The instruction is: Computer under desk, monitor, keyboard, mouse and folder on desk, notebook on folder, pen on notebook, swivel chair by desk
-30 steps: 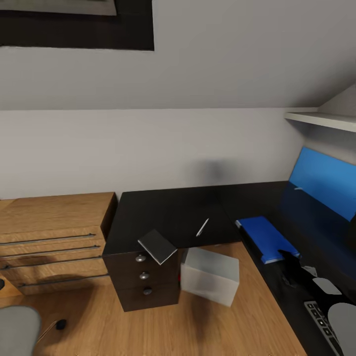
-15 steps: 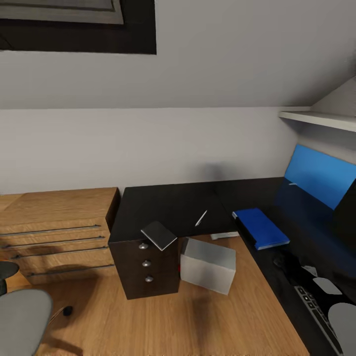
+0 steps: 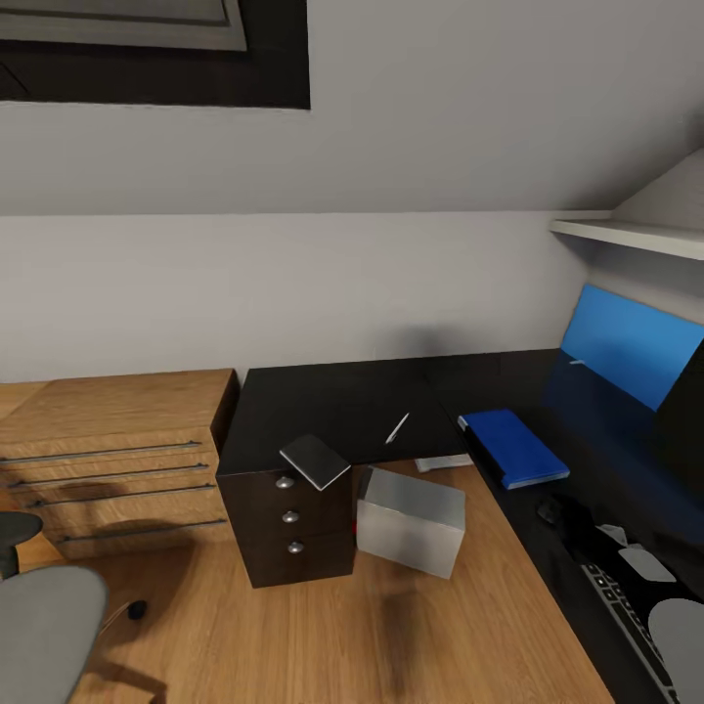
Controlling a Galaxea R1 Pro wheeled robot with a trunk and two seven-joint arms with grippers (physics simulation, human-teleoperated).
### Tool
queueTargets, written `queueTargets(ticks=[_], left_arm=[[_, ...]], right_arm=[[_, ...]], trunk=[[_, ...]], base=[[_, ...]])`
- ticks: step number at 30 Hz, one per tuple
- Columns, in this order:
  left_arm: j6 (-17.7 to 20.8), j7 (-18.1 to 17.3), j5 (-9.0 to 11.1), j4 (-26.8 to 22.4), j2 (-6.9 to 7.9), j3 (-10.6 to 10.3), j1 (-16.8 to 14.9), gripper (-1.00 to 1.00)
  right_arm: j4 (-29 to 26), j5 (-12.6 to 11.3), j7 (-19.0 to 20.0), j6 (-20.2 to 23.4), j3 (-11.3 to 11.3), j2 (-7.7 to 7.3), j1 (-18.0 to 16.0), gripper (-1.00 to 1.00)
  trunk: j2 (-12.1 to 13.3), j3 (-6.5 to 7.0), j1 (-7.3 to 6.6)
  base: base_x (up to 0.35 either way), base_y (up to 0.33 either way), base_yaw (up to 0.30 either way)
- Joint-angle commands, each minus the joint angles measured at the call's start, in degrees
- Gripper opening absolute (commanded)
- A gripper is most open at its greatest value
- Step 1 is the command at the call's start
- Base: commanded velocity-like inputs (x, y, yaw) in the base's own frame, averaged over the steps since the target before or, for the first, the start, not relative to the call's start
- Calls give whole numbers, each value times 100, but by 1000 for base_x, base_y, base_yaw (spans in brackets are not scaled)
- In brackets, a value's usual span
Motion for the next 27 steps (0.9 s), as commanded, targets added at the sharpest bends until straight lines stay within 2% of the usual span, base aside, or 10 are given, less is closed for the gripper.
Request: queueTargets(ticks=[1,27], left_arm=[[-16,-13,60,2,0,-20,-3,100],[-16,-14,60,2,0,-20,-3,100]], right_arm=[[-1,-5,13,30,-34,1,-5,100],[-17,2,41,39,-25,13,-5,100]], trunk=[[-4,-6,0],[-4,-6,0]], base=[[-5,0,0],[-1,0,0]])
